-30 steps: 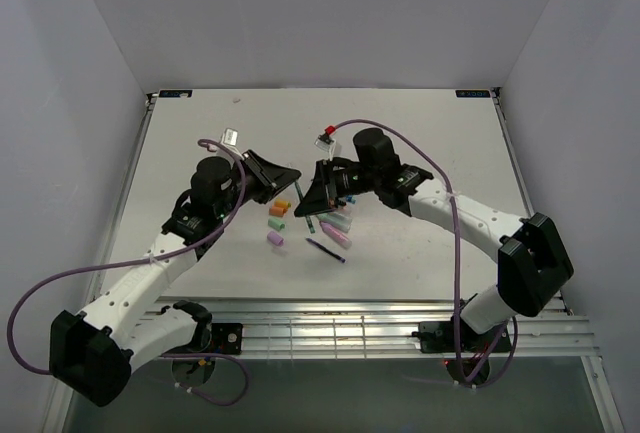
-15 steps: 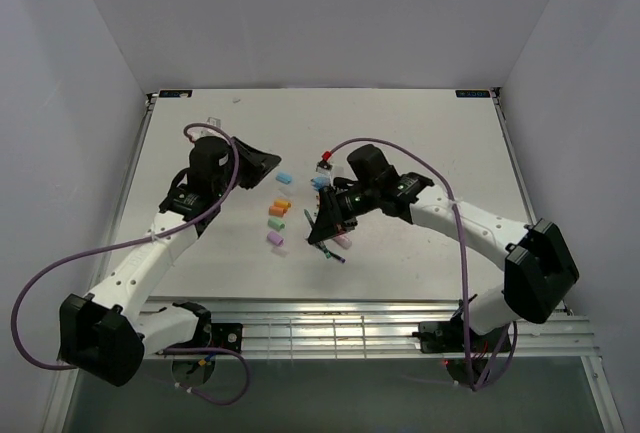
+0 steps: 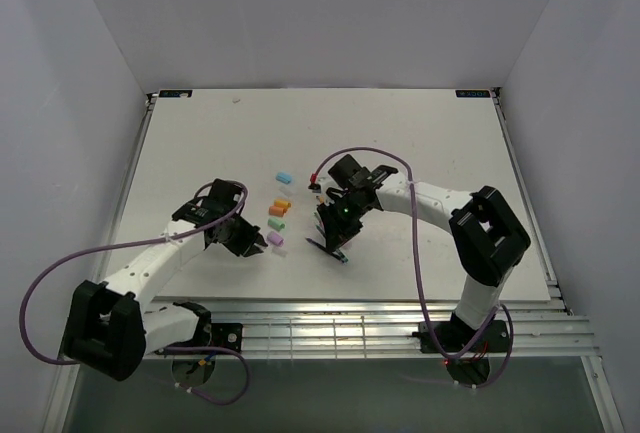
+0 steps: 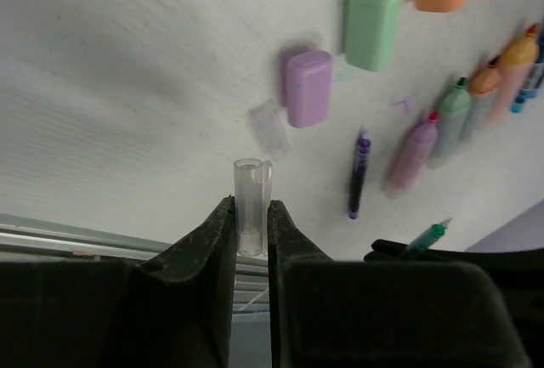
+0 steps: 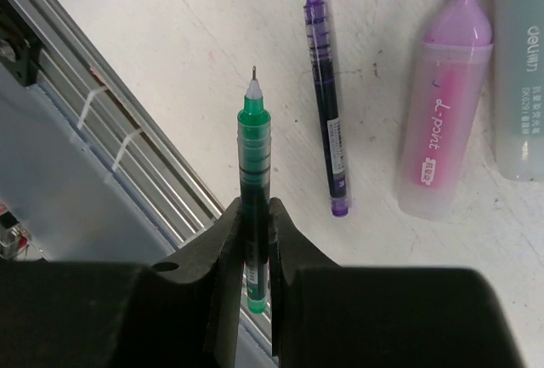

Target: Open the pen caps

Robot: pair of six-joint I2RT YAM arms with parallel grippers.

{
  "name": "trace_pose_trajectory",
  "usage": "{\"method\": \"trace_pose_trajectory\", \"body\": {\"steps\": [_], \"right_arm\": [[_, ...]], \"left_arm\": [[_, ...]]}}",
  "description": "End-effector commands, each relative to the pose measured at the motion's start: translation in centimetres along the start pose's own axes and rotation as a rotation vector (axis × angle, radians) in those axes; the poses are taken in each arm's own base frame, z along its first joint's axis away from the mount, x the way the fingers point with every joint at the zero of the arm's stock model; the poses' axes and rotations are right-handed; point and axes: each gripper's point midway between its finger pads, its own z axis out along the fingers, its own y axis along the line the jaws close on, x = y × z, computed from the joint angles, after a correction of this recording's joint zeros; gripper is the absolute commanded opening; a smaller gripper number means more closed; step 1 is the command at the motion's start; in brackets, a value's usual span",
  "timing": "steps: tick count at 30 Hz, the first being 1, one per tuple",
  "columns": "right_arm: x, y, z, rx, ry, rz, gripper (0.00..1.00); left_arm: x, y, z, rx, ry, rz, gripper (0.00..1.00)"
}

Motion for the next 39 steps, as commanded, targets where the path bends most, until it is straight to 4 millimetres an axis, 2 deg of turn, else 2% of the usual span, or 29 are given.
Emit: {"method": "trace_pose_trajectory", "body": {"steps": [1, 3, 7, 17, 25, 29, 30, 36, 39], "right_arm": [[0.7, -0.6, 0.6, 0.009, 0.023, -0.078, 0.08], [0.9, -1.0, 1.2, 0.010, 0.038, -0.096, 0.08], [1.0, -1.5, 1.9, 0.014, 0.061, -0.107, 0.08], [1.1, -1.3, 3.7, 0.000, 0.087, -0.126, 0.08], [0.8, -1.5, 5.0, 0.007, 0.104, -0.130, 0.08], [0.8, -1.8, 5.4, 0.018, 0.113, -0.129, 0.08], [0.9, -2.0, 5.5, 0.023, 0.116, -0.128, 0.10], [1.3, -2.9, 6.1, 0.053, 0.138, -0.116, 0.22], [1.4, -3.2, 6.0, 0.073, 0.136, -0.114, 0.26]], "left_arm": [[1.2, 1.9, 0.7, -0.139, 0.061, -0.054, 0.00], [2.0, 3.2, 1.8, -0.230, 0.092, -0.072, 0.00], [2.9, 3.9, 2.9, -0.308, 0.098, -0.102, 0.00], [3.1, 3.4, 4.0, -0.343, 0.062, -0.159, 0.01], [3.9, 3.8, 5.1, -0.347, 0.103, -0.173, 0.12], [3.8, 3.5, 5.3, -0.337, 0.101, -0.172, 0.28], [3.8, 3.6, 5.4, -0.340, 0.101, -0.171, 0.34], [4.1, 3.5, 5.6, -0.332, 0.120, -0.163, 0.39], [4.2, 3.6, 5.5, -0.329, 0.120, -0.169, 0.45]]}}
